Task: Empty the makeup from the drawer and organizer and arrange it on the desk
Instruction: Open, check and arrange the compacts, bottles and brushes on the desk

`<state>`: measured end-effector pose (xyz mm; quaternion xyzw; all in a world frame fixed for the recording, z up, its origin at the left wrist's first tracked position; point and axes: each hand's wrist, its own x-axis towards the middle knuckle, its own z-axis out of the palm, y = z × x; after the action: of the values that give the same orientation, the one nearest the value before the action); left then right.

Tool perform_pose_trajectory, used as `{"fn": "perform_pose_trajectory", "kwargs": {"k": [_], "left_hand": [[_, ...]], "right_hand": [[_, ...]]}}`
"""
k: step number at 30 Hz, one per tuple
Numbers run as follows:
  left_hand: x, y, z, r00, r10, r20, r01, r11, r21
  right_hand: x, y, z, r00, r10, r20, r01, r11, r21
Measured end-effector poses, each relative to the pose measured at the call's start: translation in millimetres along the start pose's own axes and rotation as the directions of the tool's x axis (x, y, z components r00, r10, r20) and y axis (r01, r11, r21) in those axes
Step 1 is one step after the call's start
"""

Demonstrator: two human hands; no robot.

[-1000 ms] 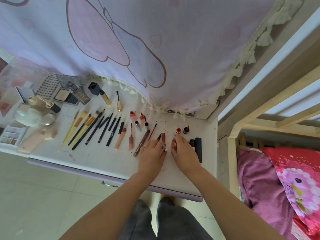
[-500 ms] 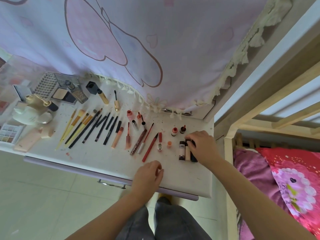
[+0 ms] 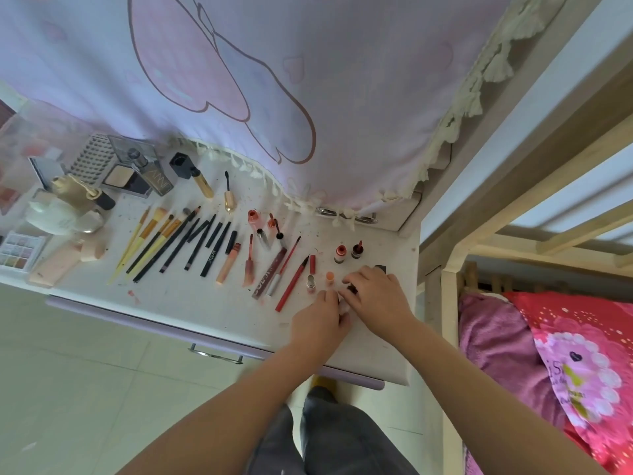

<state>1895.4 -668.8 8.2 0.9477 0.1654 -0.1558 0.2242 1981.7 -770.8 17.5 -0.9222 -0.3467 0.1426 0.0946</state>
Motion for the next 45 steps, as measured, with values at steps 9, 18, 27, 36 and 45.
{"fn": "perform_pose_trajectory", "kwargs": {"k": [9, 18, 27, 36, 45], "left_hand": [[-33, -22, -26, 0.971, 0.234, -0.056, -0.237, 0.971, -0.043], [-49, -37, -57, 0.950, 0.309, 0.049, -0.259, 0.865, -0.430], [-72, -50, -50, 0.944, 0.302, 0.131, -0.188, 0.821, -0.539], [-77, -56, -46, 0.943, 0.292, 0.161, -0.166, 0.830, -0.533], [-67, -68, -32, 0.982, 0.097, 0.164, 0.045, 0.717, -0.696]], "right_hand": [[-29, -19, -37, 0.855, 0.161, 0.493, -0.473, 0.629, 0.617], [-60, -42, -43, 0.952, 0.041, 0.304, -0.283, 0.500, 0.819], [-75, -60, -43, 0.923, 0.036, 0.383, -0.302, 0.683, 0.665], [-81, -50, -48, 0.870, 0.084, 0.486, -0.411, 0.668, 0.620], [-82, -20, -30, 0.891, 0.256, 0.375, -0.438, 0.268, 0.858]]}}
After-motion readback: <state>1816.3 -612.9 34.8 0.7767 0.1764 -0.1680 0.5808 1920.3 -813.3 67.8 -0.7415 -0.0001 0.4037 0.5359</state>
